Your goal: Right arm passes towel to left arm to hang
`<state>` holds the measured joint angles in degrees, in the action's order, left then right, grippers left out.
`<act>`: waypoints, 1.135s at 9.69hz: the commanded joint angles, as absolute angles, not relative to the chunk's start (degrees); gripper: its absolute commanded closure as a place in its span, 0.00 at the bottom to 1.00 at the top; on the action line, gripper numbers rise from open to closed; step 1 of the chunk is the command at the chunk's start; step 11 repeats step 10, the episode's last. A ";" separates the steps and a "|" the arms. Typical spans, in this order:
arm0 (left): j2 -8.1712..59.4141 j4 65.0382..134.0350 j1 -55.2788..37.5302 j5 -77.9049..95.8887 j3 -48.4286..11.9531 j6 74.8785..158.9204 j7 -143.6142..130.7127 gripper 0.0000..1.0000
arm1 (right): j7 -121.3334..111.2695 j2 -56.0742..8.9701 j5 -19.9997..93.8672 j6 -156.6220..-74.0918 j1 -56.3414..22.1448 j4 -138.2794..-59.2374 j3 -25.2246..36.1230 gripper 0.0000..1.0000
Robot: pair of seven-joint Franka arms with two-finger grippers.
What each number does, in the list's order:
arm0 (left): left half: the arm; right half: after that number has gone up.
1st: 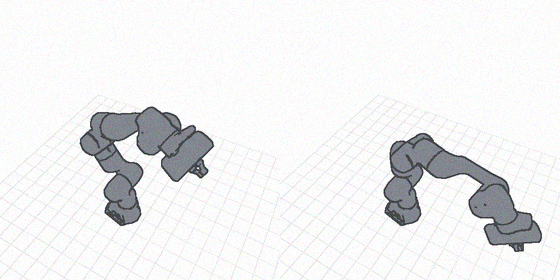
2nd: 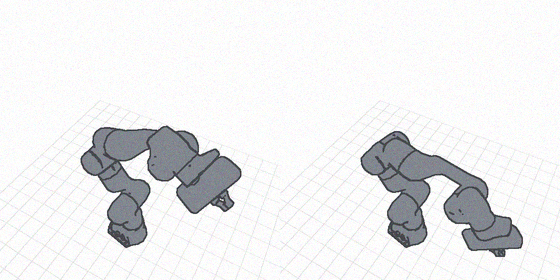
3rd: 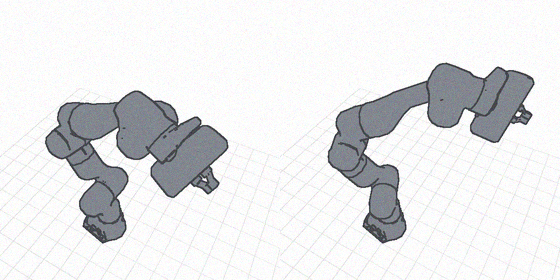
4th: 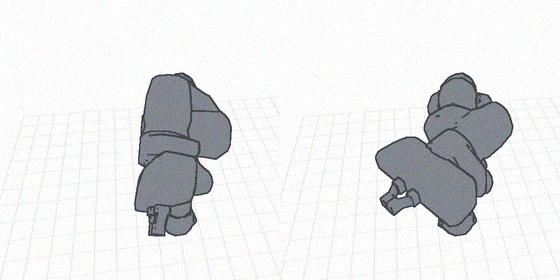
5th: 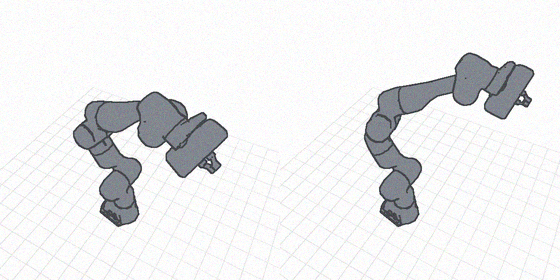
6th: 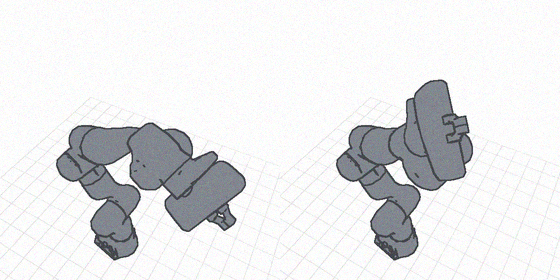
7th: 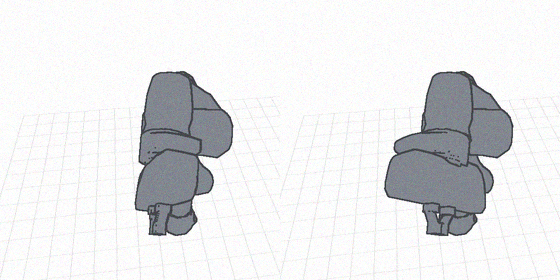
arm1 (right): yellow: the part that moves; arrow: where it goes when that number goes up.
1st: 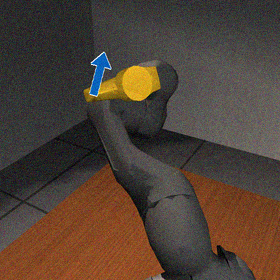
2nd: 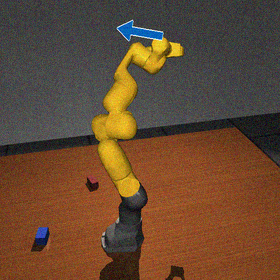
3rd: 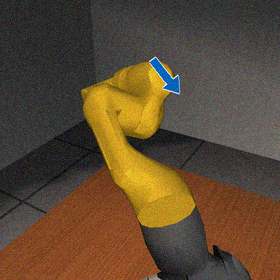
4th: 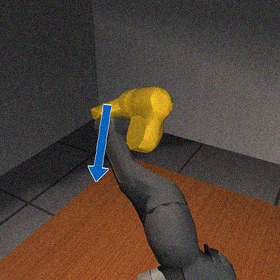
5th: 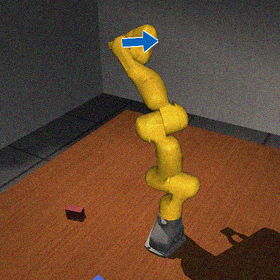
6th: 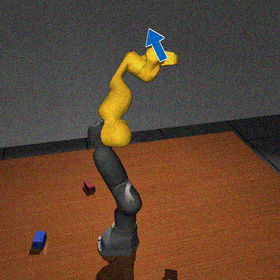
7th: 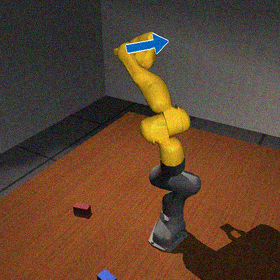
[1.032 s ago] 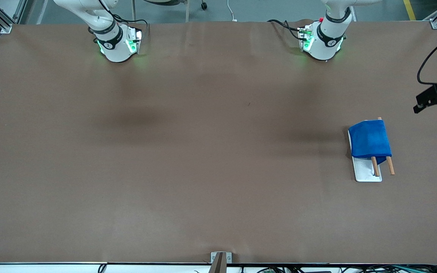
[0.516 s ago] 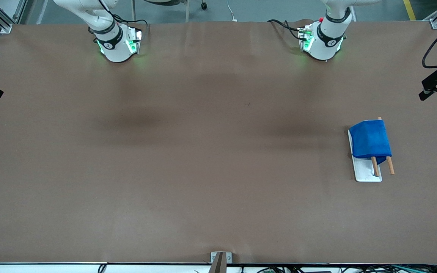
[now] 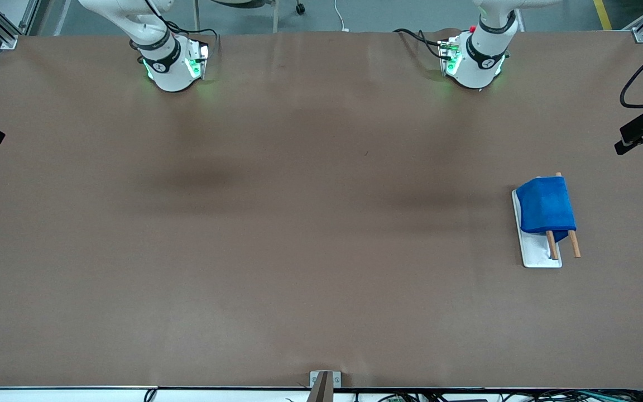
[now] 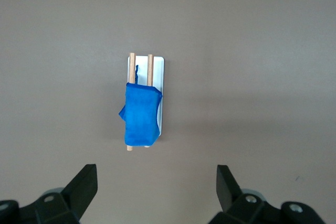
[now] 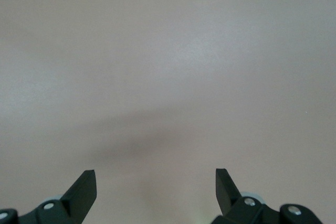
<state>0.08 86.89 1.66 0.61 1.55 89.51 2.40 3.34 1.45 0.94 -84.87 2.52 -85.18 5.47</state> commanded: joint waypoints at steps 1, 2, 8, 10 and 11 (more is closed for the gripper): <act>-0.79 89.65 0.36 -0.53 1.49 89.03 1.67 0.00 | 2.90 1.32 -0.18 -84.46 2.64 -84.46 5.10 0.00; -0.79 90.08 0.26 -0.61 1.58 89.21 1.50 0.00 | 2.99 1.32 -0.18 -84.46 2.55 -84.46 5.10 0.00; -0.62 90.35 0.44 -1.85 0.97 89.65 -0.88 0.00 | 2.99 1.32 -0.18 -84.46 2.64 -84.55 5.10 0.00; -0.70 90.44 0.53 -1.93 0.27 89.47 -3.24 0.00 | 3.08 1.32 -0.18 -84.46 2.64 -84.55 5.10 0.00; -0.70 90.44 0.53 -1.93 0.27 89.47 -3.24 0.00 | 3.08 1.32 -0.18 -84.46 2.64 -84.55 5.10 0.00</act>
